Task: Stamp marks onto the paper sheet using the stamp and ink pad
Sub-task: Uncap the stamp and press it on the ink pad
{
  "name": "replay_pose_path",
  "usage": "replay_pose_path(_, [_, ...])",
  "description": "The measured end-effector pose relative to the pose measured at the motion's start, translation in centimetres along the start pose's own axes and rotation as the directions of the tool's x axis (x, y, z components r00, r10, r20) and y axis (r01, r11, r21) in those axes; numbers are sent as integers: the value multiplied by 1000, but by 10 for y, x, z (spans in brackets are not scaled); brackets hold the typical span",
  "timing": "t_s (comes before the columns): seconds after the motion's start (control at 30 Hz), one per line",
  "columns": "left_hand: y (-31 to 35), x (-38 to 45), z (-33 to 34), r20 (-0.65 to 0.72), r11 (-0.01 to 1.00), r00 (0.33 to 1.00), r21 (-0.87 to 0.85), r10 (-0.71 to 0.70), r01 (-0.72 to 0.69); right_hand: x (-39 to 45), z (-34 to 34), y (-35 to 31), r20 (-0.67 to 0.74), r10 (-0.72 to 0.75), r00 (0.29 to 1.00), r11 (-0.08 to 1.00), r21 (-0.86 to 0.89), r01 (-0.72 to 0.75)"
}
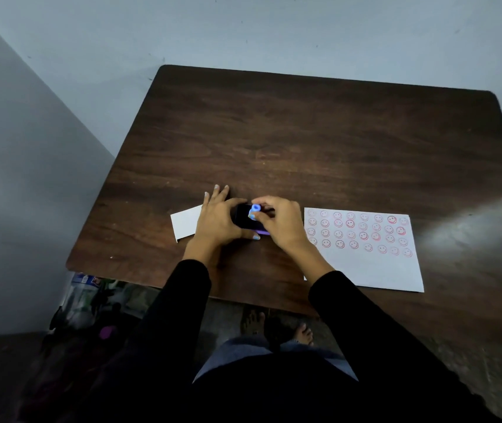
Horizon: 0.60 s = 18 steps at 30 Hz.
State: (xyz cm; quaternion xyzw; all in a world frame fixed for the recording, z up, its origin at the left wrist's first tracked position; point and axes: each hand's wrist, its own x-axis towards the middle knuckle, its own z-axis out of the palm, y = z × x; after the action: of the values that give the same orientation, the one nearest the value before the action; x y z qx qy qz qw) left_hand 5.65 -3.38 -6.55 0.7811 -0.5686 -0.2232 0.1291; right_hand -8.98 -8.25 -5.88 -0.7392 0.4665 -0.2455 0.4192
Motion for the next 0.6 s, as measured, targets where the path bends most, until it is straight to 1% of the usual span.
replay_pose_path(0.1, [1,2,-2,22,999,1000,-32,-3,4,-2,1,-2,19,-42,999,997,-57,43])
replay_pose_path(0.23, [0,1,-1,33,995,999,-100,-11,14,-5,1,-4,4,-106,994,987,-124,106])
replay_pose_path(0.3, [0,1,-1,34,997,999,-75,-7,10,-5,0,-5,19,-119,993,979,-163,121])
replay_pose_path(0.4, [1,2,-2,43,999,999,-34,-12,14,-5,0,-6,39,-125,991,971,-201,130])
replay_pose_path(0.6, [3,3,-3,75,995,997,-94,-30,37,-4,1,-9,56,-84,995,965,-245,95])
